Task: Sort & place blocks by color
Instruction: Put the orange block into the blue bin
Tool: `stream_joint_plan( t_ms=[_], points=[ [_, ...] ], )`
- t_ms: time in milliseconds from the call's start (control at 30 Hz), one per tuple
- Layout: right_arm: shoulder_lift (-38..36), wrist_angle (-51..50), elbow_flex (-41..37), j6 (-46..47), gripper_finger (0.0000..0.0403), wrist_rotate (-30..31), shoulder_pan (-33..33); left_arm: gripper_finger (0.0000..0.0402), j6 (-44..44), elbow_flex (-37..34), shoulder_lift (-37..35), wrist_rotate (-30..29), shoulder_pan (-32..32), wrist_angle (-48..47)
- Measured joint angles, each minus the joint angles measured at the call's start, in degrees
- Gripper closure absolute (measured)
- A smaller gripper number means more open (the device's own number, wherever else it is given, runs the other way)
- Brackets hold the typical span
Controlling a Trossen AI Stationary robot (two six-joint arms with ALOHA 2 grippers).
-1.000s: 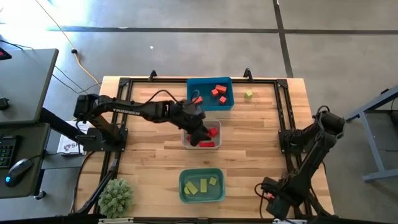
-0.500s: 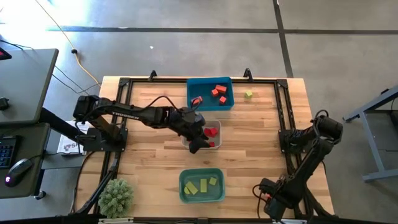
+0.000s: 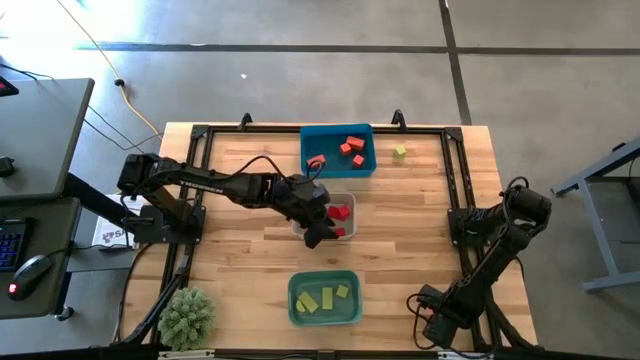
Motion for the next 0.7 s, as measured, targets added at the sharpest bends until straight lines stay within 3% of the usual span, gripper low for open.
stream_joint_plan(
  t_ms=[167, 567, 700],
  points=[
    [-0.07, 1.03, -0.05, 0.23, 0.0299, -1.11, -0.43, 0.0163, 0.69, 0.00, 0.00, 0.00, 1.63, 0.00],
    [-1.26, 5.62, -0.02, 0.19, 0.0299, -0.18, -5.31, 0.0163, 5.08, 0.00, 0.02, -0.83, 8.99, 0.24],
    [-3.36, 5.35, -0.02, 0.16, 0.0299, 3.12, -8.29, 0.0163, 7.92, 0.00, 0.02, -0.89, 11.86, 0.63]
  ],
)
